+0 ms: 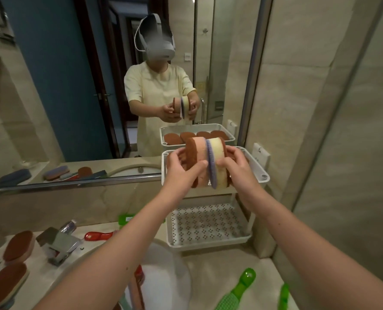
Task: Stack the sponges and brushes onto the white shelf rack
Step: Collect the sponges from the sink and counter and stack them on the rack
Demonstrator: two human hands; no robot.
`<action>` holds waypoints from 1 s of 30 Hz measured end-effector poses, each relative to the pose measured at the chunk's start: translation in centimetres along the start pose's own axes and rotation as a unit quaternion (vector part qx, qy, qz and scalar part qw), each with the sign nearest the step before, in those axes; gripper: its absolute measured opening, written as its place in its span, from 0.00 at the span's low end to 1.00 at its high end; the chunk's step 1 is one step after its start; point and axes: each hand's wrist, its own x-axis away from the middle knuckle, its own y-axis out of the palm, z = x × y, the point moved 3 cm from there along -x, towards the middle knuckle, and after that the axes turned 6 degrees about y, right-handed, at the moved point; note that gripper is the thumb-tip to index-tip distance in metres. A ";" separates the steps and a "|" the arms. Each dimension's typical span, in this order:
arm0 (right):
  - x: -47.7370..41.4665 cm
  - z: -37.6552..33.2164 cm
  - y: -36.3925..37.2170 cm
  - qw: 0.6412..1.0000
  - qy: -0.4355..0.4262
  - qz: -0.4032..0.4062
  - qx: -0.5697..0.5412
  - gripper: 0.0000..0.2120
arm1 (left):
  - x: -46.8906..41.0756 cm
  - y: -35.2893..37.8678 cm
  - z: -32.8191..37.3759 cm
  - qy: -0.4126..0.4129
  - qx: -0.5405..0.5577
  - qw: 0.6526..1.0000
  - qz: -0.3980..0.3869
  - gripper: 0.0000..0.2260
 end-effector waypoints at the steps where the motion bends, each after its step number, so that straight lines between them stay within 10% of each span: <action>1: -0.5 0.0 -0.8 1.000 -0.013 0.010 0.013 0.16 | -0.5 0.3 0.1 0.014 -0.025 1.000 0.001 0.27; 7: -3.2 0.9 -4.2 0.982 -0.061 -0.012 0.180 0.21 | -3.1 1.1 -0.7 0.041 -0.182 0.981 -0.043 0.30; 14: -5.1 3.0 -4.5 0.843 -0.105 -0.036 0.527 0.20 | -3.4 1.3 -3.2 0.061 -0.450 0.886 -0.097 0.28; 30: -3.9 6.0 -3.3 0.858 -0.176 0.118 0.467 0.07 | -2.6 1.9 -4.5 0.113 -0.506 0.850 -0.094 0.26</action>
